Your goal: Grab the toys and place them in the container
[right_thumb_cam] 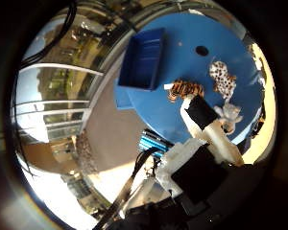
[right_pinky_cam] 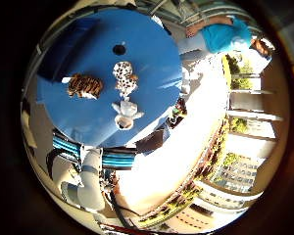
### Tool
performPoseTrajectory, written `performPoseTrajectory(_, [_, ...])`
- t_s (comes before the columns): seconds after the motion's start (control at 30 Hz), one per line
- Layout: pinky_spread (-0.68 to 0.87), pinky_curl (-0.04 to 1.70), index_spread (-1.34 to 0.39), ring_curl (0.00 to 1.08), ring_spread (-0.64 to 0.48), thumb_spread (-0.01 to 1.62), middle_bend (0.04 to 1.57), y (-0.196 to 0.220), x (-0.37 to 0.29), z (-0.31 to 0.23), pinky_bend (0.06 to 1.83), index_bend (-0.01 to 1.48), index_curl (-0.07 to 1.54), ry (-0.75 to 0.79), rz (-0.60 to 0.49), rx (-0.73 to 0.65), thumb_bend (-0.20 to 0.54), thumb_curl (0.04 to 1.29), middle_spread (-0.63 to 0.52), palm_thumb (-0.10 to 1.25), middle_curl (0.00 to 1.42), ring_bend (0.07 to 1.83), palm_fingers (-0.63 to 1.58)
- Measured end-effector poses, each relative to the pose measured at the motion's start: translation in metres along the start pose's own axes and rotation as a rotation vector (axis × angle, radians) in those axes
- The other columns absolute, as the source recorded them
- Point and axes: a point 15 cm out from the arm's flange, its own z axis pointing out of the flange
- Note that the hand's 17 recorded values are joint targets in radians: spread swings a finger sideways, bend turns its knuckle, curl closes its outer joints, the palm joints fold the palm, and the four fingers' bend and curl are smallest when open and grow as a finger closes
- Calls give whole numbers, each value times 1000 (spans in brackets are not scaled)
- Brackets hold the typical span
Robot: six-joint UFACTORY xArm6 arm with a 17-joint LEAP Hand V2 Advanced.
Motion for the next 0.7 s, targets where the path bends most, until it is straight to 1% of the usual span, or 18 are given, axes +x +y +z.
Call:
performPoseTrajectory(0.13, [401,285,-212,328,261,1204,164,-26,14,3,362,185,321,-8,27,-36,-24,387,22,718,293,206,165])
performPoseTrajectory(0.23, [398,283,-199,330,263,1204,168,-50,26,16,372,172,314,-17,48,-67,-23,388,20,716,295,221,183])
performPoseTrajectory(0.33, [399,280,-161,333,256,1199,186,-74,36,41,376,162,303,-32,78,-115,-23,392,19,717,306,238,208])
performPoseTrajectory(0.43, [402,275,-123,335,256,1187,189,-91,45,72,370,162,297,-40,137,-178,-36,390,22,680,315,248,222])
performPoseTrajectory(0.5, [402,274,-93,337,257,1179,187,-104,54,86,371,160,294,-39,159,-174,-39,386,23,647,321,256,228])
performPoseTrajectory(0.6, [406,271,-62,338,266,1166,194,-130,76,111,376,151,282,-32,214,-132,-40,377,36,600,329,274,238])
performPoseTrajectory(0.7, [408,270,-41,338,269,1155,208,-138,87,136,384,135,271,-36,265,-156,-38,371,58,579,340,272,233])
